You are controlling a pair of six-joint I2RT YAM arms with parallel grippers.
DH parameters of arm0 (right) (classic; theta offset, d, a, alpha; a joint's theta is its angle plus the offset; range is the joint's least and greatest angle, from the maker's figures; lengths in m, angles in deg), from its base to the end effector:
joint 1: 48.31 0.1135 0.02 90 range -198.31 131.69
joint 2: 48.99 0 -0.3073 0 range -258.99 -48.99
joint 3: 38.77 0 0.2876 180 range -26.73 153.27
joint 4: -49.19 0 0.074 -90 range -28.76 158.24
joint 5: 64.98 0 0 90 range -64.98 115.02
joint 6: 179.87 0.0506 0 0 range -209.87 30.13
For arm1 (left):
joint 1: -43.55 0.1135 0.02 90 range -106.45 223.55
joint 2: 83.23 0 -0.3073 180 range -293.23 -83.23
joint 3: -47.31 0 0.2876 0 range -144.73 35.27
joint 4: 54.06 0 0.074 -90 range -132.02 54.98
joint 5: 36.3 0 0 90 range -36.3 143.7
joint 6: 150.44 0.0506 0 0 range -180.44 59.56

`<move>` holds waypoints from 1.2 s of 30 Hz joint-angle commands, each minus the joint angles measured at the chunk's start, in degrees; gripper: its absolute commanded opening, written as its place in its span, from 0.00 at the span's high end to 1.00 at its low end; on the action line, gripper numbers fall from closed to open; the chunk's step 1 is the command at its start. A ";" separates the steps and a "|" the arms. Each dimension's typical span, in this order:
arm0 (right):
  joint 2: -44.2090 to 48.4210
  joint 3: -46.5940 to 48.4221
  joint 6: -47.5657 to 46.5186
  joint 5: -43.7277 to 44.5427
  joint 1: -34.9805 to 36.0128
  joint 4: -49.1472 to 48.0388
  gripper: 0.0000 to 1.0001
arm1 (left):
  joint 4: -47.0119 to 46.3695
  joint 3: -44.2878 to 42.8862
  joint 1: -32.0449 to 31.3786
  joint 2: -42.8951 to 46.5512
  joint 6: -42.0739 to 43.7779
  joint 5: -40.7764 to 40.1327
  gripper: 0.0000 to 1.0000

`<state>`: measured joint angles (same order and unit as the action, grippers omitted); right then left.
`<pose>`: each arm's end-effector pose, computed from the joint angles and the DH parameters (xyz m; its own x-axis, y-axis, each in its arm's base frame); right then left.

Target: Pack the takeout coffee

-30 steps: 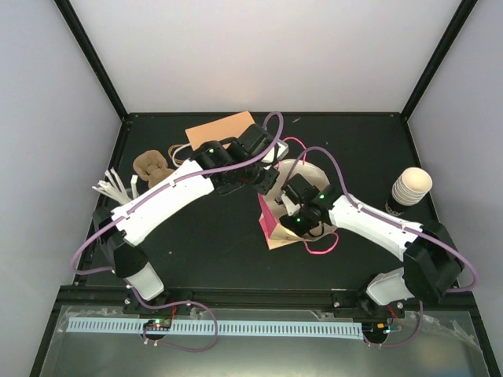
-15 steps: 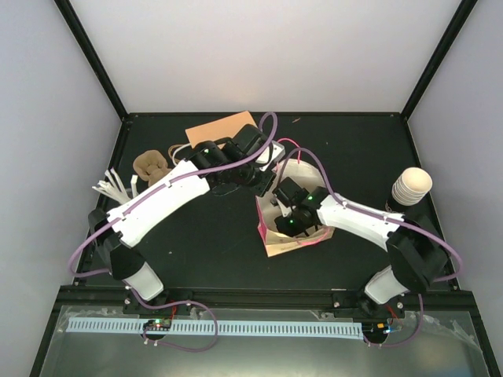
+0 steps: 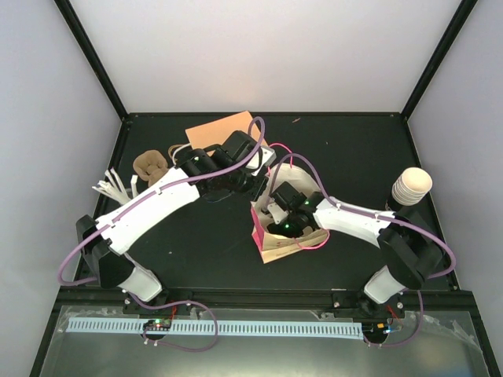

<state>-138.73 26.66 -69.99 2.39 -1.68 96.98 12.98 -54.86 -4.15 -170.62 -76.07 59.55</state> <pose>0.2041 0.2444 0.1875 -0.8703 -0.4642 -0.1645 -0.4851 0.7504 0.4489 0.2386 -0.2699 0.3955 -0.7221 0.3953 -0.5677 0.6056 0.7579 -0.2425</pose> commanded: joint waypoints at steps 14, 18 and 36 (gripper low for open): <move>3.50 -2.06 -1.83 -10.87 4.34 -1.56 0.99 | -8.93 -1.89 4.23 3.73 0.27 2.52 0.99; 3.01 -1.79 -3.54 -9.44 4.28 0.64 0.99 | -8.59 -1.77 4.91 3.72 0.26 3.70 0.98; -3.67 -0.11 9.17 13.18 8.45 -14.41 0.99 | -11.29 3.29 5.04 5.85 -5.72 17.77 0.98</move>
<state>-141.04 27.42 -64.09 16.40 4.72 90.47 8.04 -52.24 1.38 -167.89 -79.40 69.71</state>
